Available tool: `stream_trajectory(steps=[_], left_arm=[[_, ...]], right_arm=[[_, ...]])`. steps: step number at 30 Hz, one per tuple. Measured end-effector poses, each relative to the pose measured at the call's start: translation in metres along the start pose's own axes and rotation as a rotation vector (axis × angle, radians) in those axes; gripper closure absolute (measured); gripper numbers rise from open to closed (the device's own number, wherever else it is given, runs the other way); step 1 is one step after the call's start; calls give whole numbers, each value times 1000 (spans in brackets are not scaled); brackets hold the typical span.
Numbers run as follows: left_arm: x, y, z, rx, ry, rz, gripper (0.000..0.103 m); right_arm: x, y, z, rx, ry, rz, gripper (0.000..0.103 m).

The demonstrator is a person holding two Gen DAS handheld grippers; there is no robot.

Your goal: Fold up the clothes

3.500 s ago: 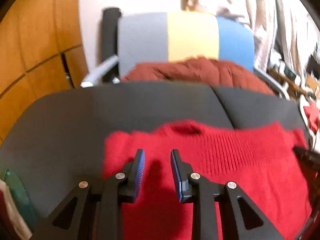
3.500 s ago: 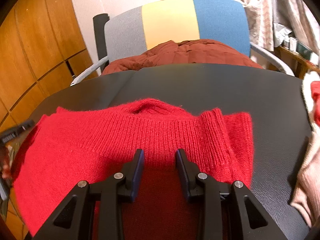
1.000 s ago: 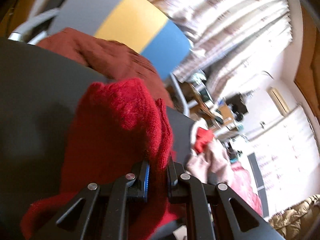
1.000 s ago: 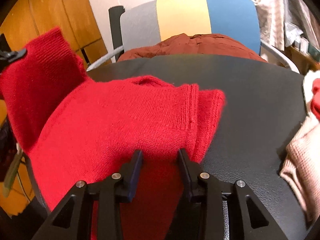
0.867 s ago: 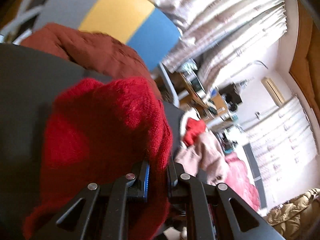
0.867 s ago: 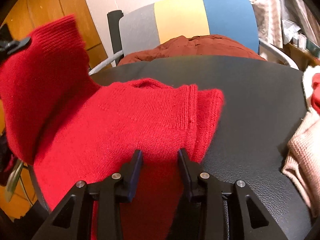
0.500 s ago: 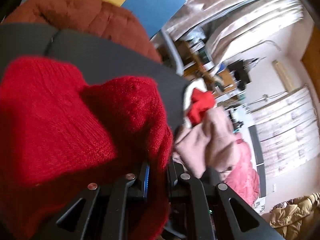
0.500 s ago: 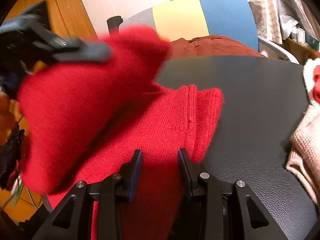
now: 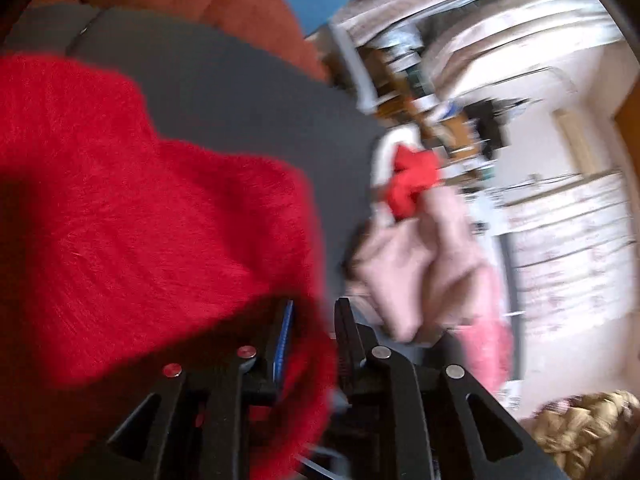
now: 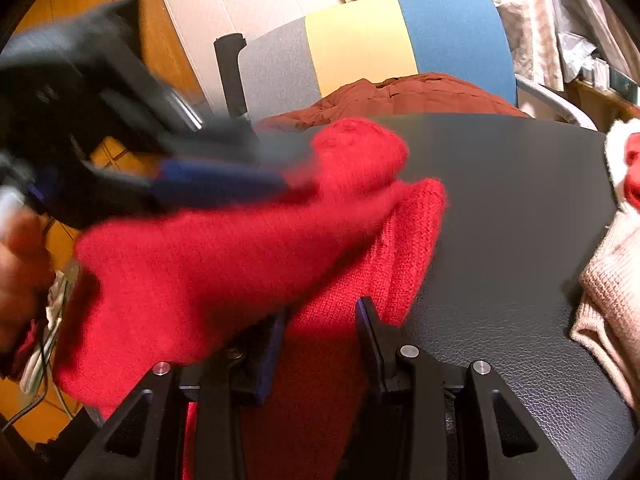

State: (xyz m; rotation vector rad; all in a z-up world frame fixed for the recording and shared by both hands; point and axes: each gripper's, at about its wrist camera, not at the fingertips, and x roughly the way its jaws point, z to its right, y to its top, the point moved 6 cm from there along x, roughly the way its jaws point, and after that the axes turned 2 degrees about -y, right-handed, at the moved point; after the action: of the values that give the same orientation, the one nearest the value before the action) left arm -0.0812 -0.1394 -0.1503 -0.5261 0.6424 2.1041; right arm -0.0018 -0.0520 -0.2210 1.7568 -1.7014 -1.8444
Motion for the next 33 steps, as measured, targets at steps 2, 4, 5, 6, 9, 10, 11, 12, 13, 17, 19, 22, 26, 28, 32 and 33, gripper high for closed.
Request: stream_trajectory(steps=[2, 4, 5, 6, 9, 10, 11, 12, 13, 17, 19, 22, 26, 28, 32, 33], left_arm=[[-27, 0, 10, 14, -66, 47, 79], [-58, -1, 16, 30, -115, 106, 78], [-74, -2, 15, 37, -123, 138, 78], [-91, -4, 5, 43, -95, 172, 78], [-137, -10, -27, 49, -4, 255, 78], [-149, -14, -41, 44, 29, 275, 78], [-161, -20, -56, 36, 61, 293, 78], [-171, -25, -70, 28, 91, 309, 78], [-178, -32, -83, 21, 119, 322, 78], [-185, -57, -108, 45, 183, 333, 78], [-173, -67, -107, 84, 219, 318, 78], [-156, -76, -100, 138, 244, 299, 78], [-153, -86, -93, 199, 247, 293, 78], [-155, -93, -90, 245, 249, 284, 78], [-143, -105, -85, 310, 232, 239, 78], [-138, -109, -84, 324, 225, 221, 78]], right_arm=[[-1, 0, 0, 3, 2, 2, 65], [-9, -1, 2, 9, -4, 1, 64], [-14, -1, 3, 12, -8, 1, 63], [-23, -4, 6, 13, -12, 0, 55], [-51, -10, 11, 10, -22, -1, 52], [-61, -11, 12, 2, -25, 1, 52], [-72, -7, 8, -11, -10, 7, 50], [-83, -3, 4, -23, 5, 12, 43], [-94, 1, 0, -36, 20, 18, 33], [-111, 29, -61, -207, 145, 14, 9], [-102, 40, -91, -290, 203, -16, 8], [-72, 42, -118, -378, 238, -115, 8], [-27, 29, -129, -440, 231, -301, 72], [-30, 12, -120, -429, 238, -348, 87], [-49, -32, -77, -282, 202, -380, 86], [-54, -43, -65, -244, 186, -387, 86]])
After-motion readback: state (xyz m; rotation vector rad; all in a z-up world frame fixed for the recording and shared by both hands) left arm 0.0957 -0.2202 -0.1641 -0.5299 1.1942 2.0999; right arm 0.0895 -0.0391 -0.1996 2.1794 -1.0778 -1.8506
